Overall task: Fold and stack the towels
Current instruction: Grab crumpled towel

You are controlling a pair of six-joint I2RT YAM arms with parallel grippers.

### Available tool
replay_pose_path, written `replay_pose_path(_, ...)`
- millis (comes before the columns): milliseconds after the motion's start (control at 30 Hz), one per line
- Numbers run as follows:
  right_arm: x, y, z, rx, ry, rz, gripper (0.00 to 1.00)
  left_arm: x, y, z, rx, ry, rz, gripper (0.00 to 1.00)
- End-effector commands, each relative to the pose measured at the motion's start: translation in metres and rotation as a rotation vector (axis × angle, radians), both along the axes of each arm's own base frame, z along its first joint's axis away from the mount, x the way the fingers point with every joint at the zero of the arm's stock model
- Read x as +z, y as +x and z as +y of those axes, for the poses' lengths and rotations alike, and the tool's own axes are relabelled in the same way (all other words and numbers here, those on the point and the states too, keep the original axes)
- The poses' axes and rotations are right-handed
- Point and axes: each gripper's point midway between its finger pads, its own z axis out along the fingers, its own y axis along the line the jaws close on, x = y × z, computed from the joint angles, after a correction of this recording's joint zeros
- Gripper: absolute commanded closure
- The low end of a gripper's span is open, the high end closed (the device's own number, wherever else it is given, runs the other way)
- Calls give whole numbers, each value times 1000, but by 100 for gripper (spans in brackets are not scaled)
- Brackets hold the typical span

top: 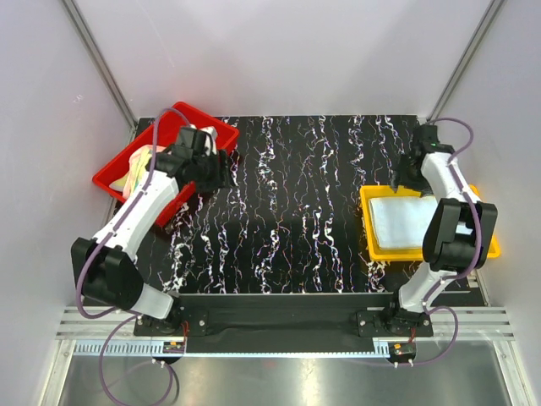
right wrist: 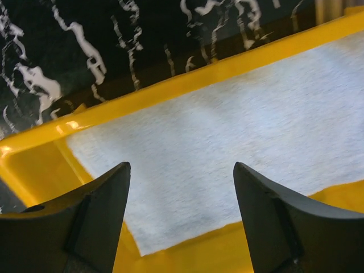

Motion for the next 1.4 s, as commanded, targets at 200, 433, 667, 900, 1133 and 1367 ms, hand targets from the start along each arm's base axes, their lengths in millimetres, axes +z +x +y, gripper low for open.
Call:
replay_pose_path(200, 86, 12, 122, 119, 152, -314, 28, 30, 73, 164, 509, 334, -92, 42)
replay_pose_path(433, 127, -2, 197, 294, 456, -518, 29, -18, 114, 212, 515, 467, -12, 46)
replay_pose_path(667, 141, 2, 200, 352, 437, -521, 26, -59, 129, 230, 489, 585, 121, 62)
replay_pose_path(900, 172, -7, 204, 369, 471, -585, 26, -21, 147, 234, 500, 589, 54, 100)
replay_pose_path(1133, 164, -10, 203, 347, 480, -576, 25, -34, 143, 222, 459, 534, 36, 67)
replay_pose_path(1367, 167, -5, 203, 363, 468, -583, 25, -85, 138, 235, 437, 620, 145, 58)
